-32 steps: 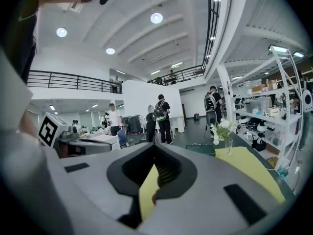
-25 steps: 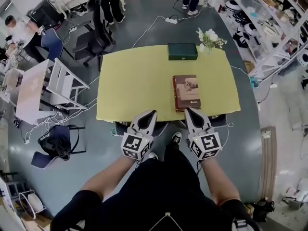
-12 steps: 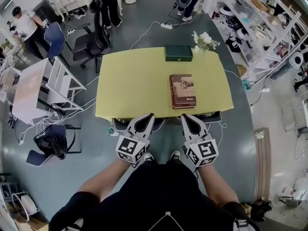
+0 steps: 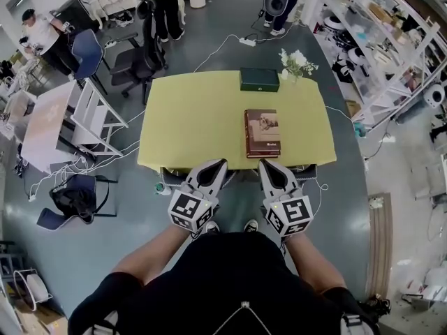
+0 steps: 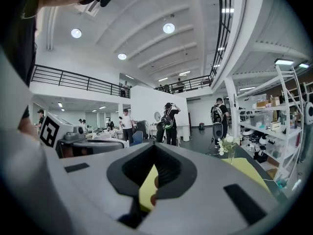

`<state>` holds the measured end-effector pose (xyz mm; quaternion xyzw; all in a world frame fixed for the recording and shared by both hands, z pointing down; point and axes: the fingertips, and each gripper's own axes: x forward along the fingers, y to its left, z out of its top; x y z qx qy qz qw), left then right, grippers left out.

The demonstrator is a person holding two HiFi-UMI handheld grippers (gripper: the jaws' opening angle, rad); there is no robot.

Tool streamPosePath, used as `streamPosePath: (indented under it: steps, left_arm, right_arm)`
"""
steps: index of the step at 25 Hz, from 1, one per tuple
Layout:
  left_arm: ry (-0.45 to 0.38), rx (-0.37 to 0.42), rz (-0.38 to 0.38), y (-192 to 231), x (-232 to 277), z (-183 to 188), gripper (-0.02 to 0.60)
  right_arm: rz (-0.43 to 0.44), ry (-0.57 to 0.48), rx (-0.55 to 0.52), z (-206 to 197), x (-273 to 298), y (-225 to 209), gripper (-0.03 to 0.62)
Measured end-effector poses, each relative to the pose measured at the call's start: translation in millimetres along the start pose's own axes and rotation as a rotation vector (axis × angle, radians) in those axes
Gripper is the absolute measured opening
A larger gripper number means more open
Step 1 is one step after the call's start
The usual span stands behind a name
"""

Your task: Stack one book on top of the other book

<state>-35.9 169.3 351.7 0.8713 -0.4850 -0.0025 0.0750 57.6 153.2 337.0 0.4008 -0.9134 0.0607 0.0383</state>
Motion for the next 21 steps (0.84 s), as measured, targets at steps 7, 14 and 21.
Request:
streamPosePath:
  steps: [7,14,21]
  left_arm:
    - [-0.003,-0.005,0.003,-11.6,9.5,1.7,0.009]
    - [-0.006,-0.011,0.007,-16.4,16.3,2.1,0.009]
    - [-0.003,-0.019,0.021,-18.2,18.2,-4.3,0.009]
  right_arm:
    - [0.027,-0.025,-0.009,3.7,-9.5,-2.8,0.014]
    - [0.041,-0.017,-0.007,1.3,-11.9,-7.4,0.014]
    - [0.067,-0.026,0.025,-2.8,-11.9,-9.7,0.014]
